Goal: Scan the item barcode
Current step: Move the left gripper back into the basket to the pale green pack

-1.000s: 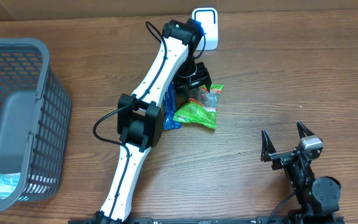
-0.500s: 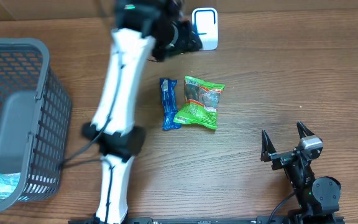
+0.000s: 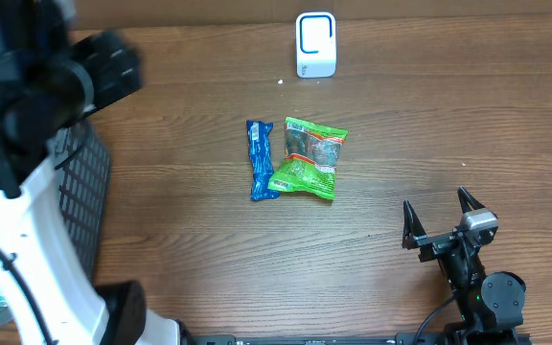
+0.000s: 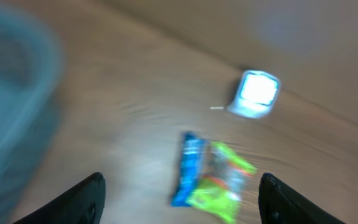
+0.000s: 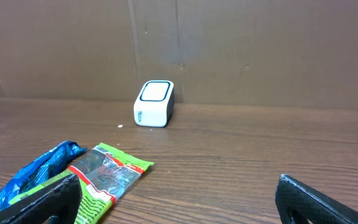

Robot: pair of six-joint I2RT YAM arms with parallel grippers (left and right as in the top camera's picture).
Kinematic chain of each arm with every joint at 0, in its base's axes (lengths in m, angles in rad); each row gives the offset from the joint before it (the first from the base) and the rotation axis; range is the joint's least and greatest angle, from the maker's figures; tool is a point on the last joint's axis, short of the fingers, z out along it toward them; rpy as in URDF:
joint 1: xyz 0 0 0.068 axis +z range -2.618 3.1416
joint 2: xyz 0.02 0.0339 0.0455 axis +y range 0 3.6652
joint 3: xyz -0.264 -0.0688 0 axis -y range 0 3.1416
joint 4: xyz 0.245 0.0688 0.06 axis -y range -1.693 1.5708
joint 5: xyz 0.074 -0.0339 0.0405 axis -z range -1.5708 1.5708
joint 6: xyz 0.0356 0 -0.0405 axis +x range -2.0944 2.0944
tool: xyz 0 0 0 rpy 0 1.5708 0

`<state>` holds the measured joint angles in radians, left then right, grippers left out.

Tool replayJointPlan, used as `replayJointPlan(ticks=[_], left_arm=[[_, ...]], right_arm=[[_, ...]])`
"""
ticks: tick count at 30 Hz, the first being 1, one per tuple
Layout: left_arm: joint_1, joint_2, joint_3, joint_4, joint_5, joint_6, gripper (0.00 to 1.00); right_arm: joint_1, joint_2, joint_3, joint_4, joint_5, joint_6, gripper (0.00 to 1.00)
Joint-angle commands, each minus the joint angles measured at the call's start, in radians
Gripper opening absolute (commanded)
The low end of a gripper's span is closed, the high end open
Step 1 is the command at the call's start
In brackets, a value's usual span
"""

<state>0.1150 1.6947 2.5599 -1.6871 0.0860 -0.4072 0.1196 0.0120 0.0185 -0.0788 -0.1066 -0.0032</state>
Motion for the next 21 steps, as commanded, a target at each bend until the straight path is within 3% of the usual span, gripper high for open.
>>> replayJointPlan(ticks=[1,9,17,21], left_arm=[[0.186,-0.072,-0.185,-0.003,-0.083,0.008,0.71],[0.577,-0.098,-0.405,0.024,-0.104,-0.004,0.7],[0.772,-0.096,-0.538,0.027,-0.14,-0.005,0.69],[0.845,-0.096,-0.727,0.096,-0.156,-0.047,0.67]], right_arm=[[0.005,-0.009,-0.01,0.005,0.001,0.002,1.0],[0.005,-0.009,-0.01,0.005,0.001,0.002,1.0],[0.005,-0.009,-0.01,0.005,0.001,0.002,1.0],[0.005,-0.009,-0.01,0.005,0.001,0.002,1.0]])
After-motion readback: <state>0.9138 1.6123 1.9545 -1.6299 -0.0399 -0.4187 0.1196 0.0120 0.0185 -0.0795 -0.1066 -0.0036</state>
